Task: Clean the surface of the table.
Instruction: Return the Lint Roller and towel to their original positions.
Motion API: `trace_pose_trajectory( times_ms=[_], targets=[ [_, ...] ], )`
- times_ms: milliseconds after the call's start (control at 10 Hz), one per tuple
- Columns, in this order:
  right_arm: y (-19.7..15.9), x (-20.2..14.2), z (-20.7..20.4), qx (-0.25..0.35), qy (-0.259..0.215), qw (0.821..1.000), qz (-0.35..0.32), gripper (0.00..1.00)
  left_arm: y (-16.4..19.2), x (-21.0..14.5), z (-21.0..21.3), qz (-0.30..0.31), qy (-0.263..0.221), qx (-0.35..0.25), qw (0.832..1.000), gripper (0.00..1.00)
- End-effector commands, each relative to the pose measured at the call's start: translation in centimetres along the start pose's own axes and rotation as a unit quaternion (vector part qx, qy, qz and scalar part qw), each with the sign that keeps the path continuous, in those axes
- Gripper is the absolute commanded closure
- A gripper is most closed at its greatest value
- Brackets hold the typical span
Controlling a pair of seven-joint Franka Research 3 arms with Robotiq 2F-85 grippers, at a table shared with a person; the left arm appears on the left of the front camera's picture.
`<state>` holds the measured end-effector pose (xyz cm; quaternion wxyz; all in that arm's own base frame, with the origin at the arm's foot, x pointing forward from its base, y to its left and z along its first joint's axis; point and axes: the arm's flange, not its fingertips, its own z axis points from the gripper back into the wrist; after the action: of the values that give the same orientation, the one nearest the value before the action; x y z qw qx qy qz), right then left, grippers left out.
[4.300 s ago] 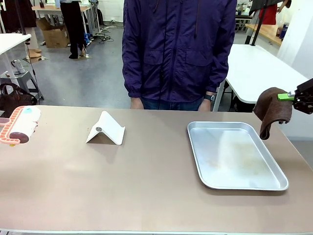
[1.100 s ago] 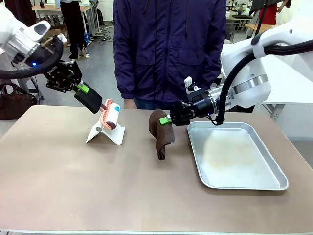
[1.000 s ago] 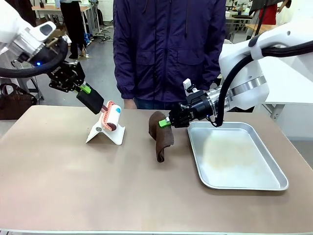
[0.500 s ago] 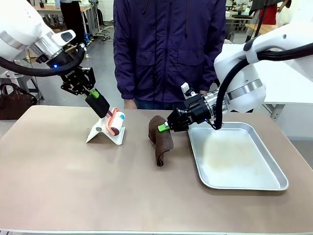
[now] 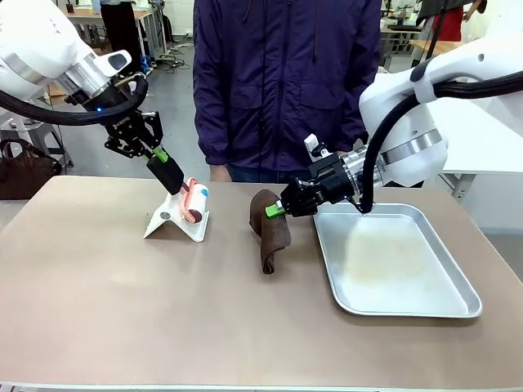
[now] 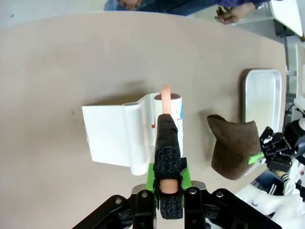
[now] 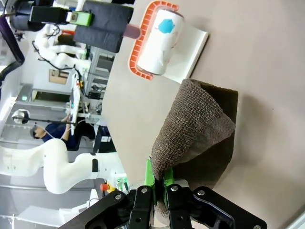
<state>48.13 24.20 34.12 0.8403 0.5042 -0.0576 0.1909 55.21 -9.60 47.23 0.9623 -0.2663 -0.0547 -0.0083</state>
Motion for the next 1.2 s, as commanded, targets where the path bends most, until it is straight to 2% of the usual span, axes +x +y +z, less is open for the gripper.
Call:
trace_pose_trajectory(
  times_ms=[0, 200, 500, 1100],
  targets=[
    [0.4, -0.9, -0.2, -0.007, -0.025, 1.0, 0.011, 0.92, -0.6, -1.2, -0.6, 0.012, -0.026, 0.02, 0.999, 0.78],
    [0.4, -1.2, 0.4, -0.012, -0.044, 0.999, 0.012, 0.92, -0.6, -1.5, -1.2, 0.013, -0.036, 0.035, 0.999, 0.78],
    [-0.3, -1.2, 0.9, -0.022, -0.057, 0.998, 0.001, 0.92, -0.4, -1.6, -1.8, 0.019, -0.011, 0.028, 0.999, 0.78],
    [-1.0, -1.2, 1.2, -0.003, -0.055, 0.998, -0.006, 0.92, 0.1, -1.6, -2.7, 0.025, 0.01, 0.045, 0.999, 0.78]
  ],
)
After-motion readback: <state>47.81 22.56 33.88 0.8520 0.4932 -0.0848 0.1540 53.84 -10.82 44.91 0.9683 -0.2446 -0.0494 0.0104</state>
